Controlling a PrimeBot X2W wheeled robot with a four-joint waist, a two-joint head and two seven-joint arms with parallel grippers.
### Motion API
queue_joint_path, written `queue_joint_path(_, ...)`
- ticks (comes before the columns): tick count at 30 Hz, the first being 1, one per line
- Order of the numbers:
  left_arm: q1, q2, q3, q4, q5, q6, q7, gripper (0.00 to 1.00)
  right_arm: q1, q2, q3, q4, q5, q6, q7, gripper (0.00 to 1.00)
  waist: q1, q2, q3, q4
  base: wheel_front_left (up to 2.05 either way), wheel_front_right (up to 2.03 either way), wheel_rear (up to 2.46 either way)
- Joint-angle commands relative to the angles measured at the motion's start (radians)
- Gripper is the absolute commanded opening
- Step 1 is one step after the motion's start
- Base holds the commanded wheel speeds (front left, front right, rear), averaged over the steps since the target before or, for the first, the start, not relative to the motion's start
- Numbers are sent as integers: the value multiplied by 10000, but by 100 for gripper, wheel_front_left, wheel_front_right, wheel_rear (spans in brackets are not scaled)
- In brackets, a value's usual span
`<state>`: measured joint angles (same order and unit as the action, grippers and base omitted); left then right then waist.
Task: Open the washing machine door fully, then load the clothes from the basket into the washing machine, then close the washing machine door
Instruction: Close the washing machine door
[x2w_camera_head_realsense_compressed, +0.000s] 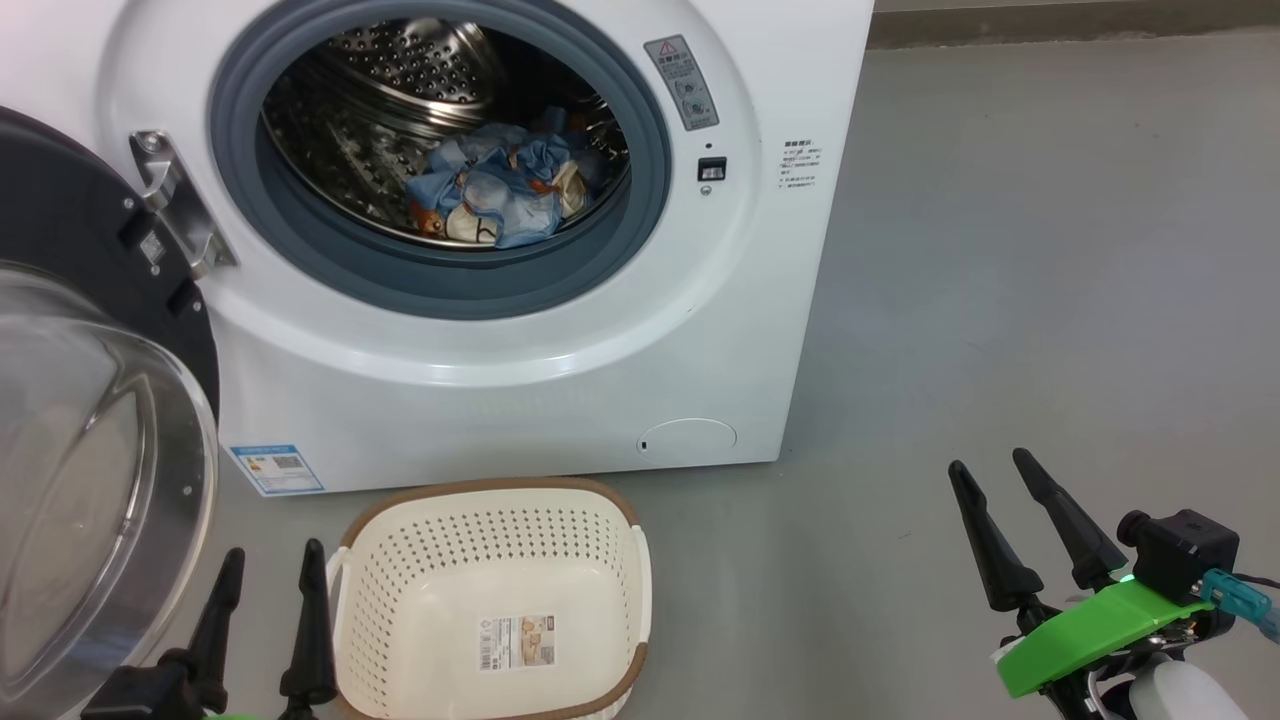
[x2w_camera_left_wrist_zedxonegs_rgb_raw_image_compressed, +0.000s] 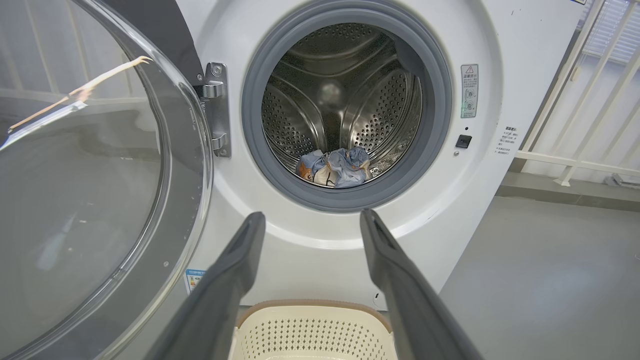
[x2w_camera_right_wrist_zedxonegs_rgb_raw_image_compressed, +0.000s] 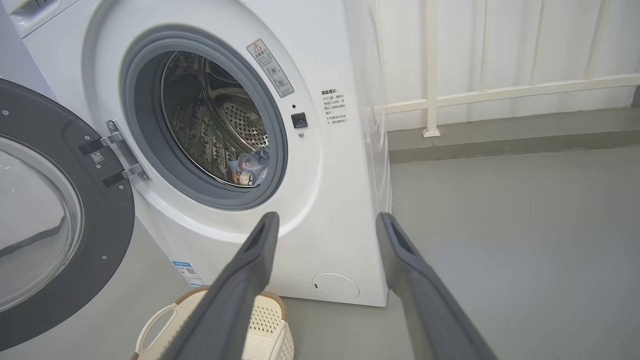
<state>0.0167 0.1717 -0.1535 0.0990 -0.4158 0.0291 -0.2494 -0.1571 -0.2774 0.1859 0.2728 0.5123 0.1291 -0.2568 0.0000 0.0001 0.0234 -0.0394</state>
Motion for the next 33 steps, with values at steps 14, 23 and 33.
queue_joint_path(14,-298,154,404,-144,86,-15,-124,100,22,-49,130,-201,30,16,-49,100,0,-1,-63,460,0,0,0)
queue_joint_path(23,-203,149,516,-84,180,127,-124,100,60,-34,223,-169,72,16,-49,100,0,-1,-247,1378,0,0,0)
queue_joint_path(33,-157,232,521,4,215,250,-105,100,56,57,344,-140,109,16,-49,100,0,-1,-305,2501,0,0,0)
